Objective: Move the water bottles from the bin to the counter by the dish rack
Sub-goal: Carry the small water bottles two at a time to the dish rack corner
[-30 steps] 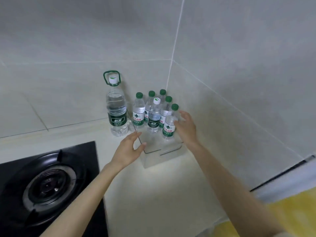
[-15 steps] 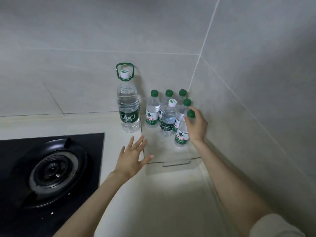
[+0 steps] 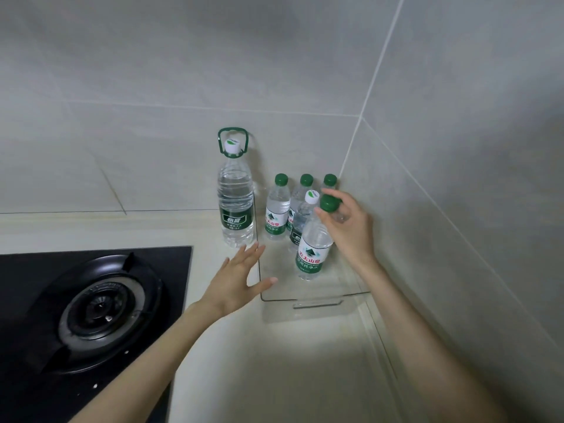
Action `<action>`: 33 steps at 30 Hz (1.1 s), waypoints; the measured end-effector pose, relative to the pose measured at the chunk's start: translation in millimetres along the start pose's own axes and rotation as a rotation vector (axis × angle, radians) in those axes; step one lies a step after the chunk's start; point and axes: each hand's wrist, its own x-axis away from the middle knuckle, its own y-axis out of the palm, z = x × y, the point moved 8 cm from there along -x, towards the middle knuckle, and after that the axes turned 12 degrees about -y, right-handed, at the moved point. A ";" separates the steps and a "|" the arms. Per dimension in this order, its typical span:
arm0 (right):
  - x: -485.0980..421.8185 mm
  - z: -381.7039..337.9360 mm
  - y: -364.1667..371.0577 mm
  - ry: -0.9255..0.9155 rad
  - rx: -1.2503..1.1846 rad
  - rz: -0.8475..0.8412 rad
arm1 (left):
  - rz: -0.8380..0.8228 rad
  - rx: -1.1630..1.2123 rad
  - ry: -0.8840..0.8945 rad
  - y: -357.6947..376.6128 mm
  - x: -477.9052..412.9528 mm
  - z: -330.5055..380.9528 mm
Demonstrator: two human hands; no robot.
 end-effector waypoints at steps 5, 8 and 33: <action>0.8 -79.0 12.7 -0.089 -0.194 -0.035 | 0.081 0.519 0.078 -50.7 21.7 38.1; 1.0 -120.4 27.8 -0.140 -0.261 -0.098 | 0.058 0.671 0.126 -63.5 31.0 49.2; -36.0 94.2 61.2 0.187 0.135 -0.139 | 0.471 0.702 -0.132 -111.0 74.0 -20.8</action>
